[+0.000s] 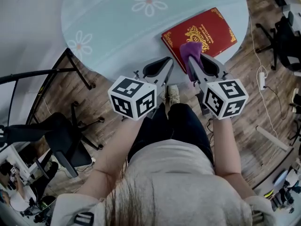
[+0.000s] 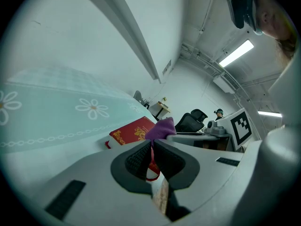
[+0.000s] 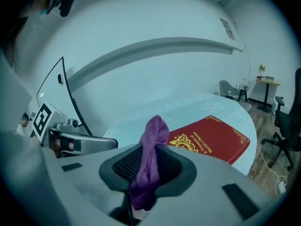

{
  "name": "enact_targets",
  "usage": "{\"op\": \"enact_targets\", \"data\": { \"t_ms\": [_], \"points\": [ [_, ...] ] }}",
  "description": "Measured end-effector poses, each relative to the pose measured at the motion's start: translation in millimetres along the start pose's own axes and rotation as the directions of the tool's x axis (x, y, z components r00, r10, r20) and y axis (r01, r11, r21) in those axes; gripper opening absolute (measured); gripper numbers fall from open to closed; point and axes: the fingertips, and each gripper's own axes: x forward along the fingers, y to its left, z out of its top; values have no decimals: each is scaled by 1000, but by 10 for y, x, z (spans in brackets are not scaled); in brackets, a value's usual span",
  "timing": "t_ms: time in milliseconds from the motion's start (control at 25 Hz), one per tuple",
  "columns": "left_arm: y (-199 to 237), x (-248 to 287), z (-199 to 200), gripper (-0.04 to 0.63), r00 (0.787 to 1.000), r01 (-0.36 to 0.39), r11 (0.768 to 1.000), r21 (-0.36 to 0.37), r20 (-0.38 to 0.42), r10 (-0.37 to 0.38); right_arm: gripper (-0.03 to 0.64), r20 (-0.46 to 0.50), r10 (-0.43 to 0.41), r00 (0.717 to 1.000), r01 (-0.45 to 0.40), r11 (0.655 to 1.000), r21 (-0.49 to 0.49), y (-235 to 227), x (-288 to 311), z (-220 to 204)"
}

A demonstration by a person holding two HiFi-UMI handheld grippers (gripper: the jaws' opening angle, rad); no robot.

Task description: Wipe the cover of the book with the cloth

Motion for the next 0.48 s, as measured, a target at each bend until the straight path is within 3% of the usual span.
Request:
{"op": "enact_targets", "data": {
  "t_ms": [280, 480],
  "points": [
    [-196, 53, 149, 32, 1000, -12, 999, 36, 22, 12, 92, 55, 47, 997, -51, 997, 57, -94, -182, 223],
    [-564, 122, 335, 32, 998, 1, 997, 76, 56, -5, 92, 116, 69, 991, -77, 995, 69, -235, -495, 420]
  ]
}}
